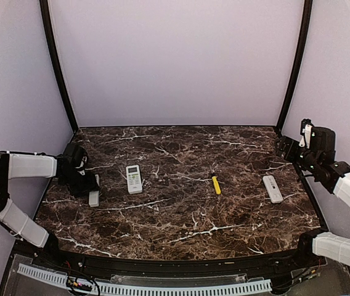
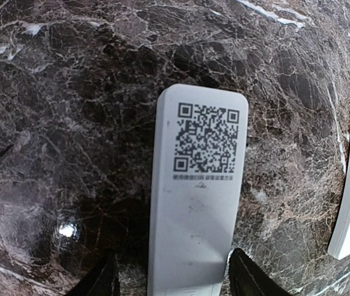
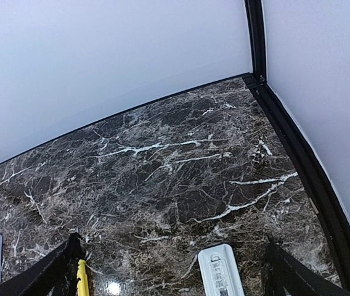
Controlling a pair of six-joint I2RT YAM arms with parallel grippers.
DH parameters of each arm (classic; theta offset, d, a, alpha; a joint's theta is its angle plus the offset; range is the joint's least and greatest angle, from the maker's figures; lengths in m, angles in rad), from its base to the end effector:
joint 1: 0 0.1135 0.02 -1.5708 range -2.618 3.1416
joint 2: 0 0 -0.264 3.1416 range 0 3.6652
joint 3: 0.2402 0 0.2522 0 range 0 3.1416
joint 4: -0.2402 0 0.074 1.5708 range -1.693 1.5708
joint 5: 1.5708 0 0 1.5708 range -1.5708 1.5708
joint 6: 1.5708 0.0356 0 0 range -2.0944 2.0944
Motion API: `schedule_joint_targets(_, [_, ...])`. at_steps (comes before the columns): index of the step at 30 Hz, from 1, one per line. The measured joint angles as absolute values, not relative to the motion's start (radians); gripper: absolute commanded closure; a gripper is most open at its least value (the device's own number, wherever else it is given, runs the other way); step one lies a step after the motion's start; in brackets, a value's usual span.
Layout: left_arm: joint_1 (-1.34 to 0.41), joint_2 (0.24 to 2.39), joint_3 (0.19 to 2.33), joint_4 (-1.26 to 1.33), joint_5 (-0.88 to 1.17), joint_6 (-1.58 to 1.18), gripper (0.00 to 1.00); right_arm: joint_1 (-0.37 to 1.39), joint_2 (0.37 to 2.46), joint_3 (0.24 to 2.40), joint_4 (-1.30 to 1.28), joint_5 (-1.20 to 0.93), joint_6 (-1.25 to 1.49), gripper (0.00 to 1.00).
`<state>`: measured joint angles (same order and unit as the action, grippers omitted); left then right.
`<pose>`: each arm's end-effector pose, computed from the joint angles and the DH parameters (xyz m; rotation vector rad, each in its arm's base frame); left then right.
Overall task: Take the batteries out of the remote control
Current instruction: Pick up the remote control from the center of the board.
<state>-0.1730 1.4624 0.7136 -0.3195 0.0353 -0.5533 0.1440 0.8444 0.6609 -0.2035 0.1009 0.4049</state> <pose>0.2603 -0.0468 0.1571 -0.4927 2.6238 -0.2875 0.1962 0.0248 0.2839 0.3216 1.9384 0.2624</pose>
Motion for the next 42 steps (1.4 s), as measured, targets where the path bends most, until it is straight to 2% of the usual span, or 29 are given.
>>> schedule_joint_targets(16, [-0.18,1.499,0.736,-0.315,0.019,-0.528,0.58,0.144,0.844,0.655,-0.202,0.101,0.406,0.01])
schedule_joint_targets(31, [-0.184,1.532,0.764,-0.324,0.014,-0.524,0.59,0.144,0.844,0.654,-0.202,0.101,0.406,0.01])
schedule_joint_targets(42, [-0.184,1.534,0.766,-0.324,0.013,-0.516,0.68,0.144,0.844,0.654,-0.202,0.102,0.406,0.01])
